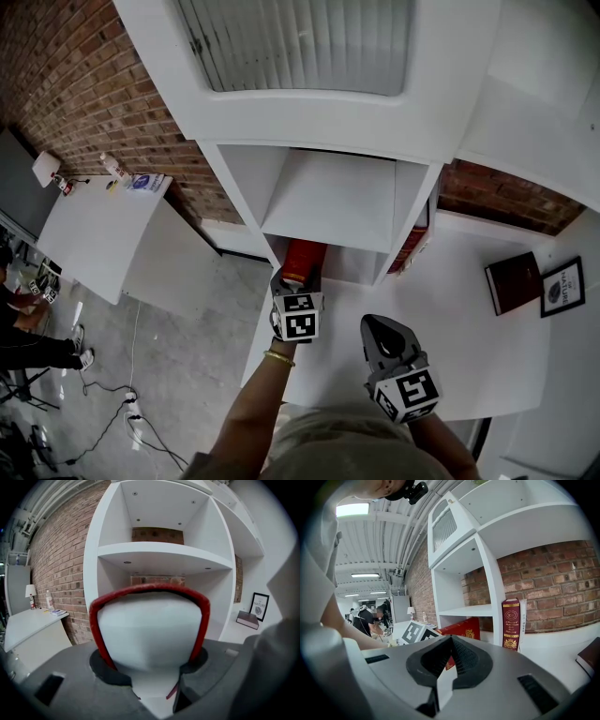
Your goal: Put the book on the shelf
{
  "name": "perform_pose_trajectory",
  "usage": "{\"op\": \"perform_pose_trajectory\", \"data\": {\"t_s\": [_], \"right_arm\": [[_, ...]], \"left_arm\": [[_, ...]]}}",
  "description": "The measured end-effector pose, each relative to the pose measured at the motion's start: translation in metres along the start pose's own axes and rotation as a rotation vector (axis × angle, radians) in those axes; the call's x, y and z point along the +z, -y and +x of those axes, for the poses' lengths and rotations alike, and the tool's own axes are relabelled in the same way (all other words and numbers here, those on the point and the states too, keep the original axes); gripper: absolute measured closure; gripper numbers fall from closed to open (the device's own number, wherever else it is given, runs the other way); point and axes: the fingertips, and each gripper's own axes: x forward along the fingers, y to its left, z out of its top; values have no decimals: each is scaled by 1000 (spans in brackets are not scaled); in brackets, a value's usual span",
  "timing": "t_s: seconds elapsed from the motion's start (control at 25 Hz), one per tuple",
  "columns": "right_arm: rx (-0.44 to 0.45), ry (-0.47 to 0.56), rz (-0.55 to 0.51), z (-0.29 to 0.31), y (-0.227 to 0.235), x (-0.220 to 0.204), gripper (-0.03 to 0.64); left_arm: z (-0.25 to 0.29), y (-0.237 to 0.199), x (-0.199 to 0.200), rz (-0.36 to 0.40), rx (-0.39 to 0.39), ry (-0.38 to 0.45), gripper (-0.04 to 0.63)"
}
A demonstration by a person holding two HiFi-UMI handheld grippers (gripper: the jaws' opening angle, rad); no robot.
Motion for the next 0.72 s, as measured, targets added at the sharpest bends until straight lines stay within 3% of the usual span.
{"op": "perform_pose_trajectory", "data": {"t_s": [0.72], "right_arm": [[-22, 1, 3, -4, 9, 1, 611]], "left_arm": [[27, -1, 7, 15, -11, -31, 359]]}}
